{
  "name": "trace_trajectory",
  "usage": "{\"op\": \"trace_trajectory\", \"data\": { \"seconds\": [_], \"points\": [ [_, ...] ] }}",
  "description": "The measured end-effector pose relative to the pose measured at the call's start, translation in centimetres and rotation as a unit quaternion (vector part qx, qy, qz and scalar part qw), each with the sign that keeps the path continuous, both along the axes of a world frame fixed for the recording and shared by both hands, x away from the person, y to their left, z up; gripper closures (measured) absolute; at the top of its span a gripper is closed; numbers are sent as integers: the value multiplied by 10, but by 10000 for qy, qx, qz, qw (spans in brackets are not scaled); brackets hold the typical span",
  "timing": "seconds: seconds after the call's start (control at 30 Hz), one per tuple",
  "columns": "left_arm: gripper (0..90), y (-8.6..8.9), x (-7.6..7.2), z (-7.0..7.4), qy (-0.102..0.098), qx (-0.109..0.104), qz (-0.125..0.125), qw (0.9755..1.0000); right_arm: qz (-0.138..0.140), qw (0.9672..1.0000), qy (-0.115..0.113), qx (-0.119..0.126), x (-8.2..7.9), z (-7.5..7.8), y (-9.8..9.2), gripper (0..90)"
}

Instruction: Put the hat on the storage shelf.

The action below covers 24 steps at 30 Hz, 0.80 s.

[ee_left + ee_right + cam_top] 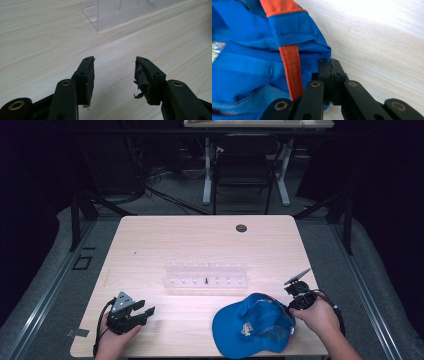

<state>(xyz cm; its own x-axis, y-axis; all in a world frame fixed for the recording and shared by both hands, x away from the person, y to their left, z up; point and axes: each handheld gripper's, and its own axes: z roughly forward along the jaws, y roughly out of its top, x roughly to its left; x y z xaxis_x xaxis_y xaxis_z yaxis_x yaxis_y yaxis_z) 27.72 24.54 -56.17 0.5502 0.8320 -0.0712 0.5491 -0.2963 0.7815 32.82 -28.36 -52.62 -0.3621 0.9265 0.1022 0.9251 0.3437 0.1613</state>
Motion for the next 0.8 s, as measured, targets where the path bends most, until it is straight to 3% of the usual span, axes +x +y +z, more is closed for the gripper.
{"op": "trace_trajectory", "data": {
  "seconds": [0.13, 0.3, 0.33, 0.43, 0.53, 0.77, 0.8],
  "points": [
    [507, -1, 0, 0, -9, 0, 2, 10000, -25, 10000, -83, -43, 1, 14, 1, 897],
    [506, -1, -1, 0, 13, -6, 9, 10000, 142, 9994, -65, -312, 2, 33, 5, 897],
    [506, -1, -1, -1, 19, -12, 12, 10000, 40, 9996, -169, -208, 1, 33, 7, 897],
    [507, 0, -1, -1, 23, -11, 10, 10000, 224, 9985, -135, -481, 2, 46, 11, 896],
    [507, 0, 0, -1, 31, -16, 10, 10000, 174, 9983, -302, -464, 3, 53, 14, 896],
    [507, 0, -1, -1, 23, -13, 15, 10000, 314, 9974, -243, -604, 6, 73, 18, 898],
    [507, 0, -1, -1, 23, -13, 12, 10000, 186, 9981, -347, -467, 5, 73, 19, 898]
  ]
}}
